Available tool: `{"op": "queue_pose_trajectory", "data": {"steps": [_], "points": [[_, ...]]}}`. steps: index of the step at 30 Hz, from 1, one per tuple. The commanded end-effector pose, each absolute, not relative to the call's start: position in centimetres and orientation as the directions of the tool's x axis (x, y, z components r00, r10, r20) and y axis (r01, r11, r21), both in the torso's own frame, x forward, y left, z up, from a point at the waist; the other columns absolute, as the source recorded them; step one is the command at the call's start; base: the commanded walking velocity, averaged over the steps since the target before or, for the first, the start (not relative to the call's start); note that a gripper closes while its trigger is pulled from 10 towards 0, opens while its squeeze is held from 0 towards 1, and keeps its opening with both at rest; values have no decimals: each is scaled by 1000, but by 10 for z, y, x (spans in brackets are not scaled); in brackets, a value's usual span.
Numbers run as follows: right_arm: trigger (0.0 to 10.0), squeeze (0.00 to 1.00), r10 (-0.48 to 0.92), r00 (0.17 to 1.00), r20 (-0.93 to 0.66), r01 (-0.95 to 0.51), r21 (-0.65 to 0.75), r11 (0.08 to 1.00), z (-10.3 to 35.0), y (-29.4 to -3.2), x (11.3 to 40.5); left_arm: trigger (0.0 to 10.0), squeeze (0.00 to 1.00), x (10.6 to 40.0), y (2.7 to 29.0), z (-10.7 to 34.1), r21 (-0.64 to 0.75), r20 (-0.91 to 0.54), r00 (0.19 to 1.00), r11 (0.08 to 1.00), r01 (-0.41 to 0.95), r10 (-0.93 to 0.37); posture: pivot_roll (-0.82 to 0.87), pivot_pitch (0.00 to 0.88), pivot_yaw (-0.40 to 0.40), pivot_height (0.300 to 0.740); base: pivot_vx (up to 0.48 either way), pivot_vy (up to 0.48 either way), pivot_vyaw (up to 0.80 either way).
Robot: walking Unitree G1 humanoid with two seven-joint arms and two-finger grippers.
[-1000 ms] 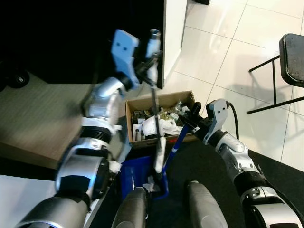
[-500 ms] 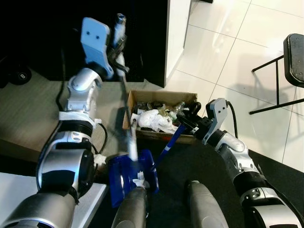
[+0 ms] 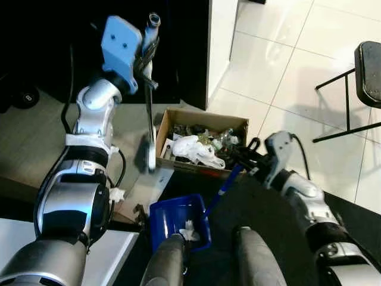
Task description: Sweep floor
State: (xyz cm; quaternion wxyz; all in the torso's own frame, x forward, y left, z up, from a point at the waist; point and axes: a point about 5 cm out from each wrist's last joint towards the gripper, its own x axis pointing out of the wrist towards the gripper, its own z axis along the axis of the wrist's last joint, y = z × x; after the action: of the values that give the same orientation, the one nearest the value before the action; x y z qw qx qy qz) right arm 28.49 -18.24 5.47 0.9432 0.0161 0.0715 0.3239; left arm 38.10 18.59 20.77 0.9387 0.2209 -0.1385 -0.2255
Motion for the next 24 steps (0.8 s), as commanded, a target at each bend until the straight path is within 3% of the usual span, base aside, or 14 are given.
{"op": "queue_pose_trajectory", "data": {"steps": [1, 8, 11, 16, 24], "points": [[10000, 0, 602, 794, -87, -599, 65, 798, 64, -191, 284, 10000, 0, 379, 196, 211, 552, 154, 864, 767, 327, -479, -19, 94, 46, 740, 0, 0, 0], [10000, 0, 591, 806, -33, -589, 57, 806, 86, -228, 265, 10000, 0, 380, 208, 209, 560, 180, 906, 797, 226, -384, -35, 82, 54, 740, 0, 0, 0], [10000, 0, 587, 808, -42, -585, 52, 809, 86, -232, 263, 10000, 0, 380, 209, 208, 554, 180, 909, 802, 223, -376, -35, 82, 54, 740, 0, 0, 0], [10000, 0, 514, 857, -26, -514, 10, 858, 102, -257, 256, 10000, 0, 369, 190, 166, 414, 111, 899, 842, 346, -424, -45, 83, 62, 740, 0, 0, 0], [10000, 0, 496, 861, 108, -503, 42, 863, 140, -261, 269, 10000, 0, 363, 170, 143, 318, 99, 901, 871, 374, -423, -53, 78, 64, 740, 0, 0, 0]]}}
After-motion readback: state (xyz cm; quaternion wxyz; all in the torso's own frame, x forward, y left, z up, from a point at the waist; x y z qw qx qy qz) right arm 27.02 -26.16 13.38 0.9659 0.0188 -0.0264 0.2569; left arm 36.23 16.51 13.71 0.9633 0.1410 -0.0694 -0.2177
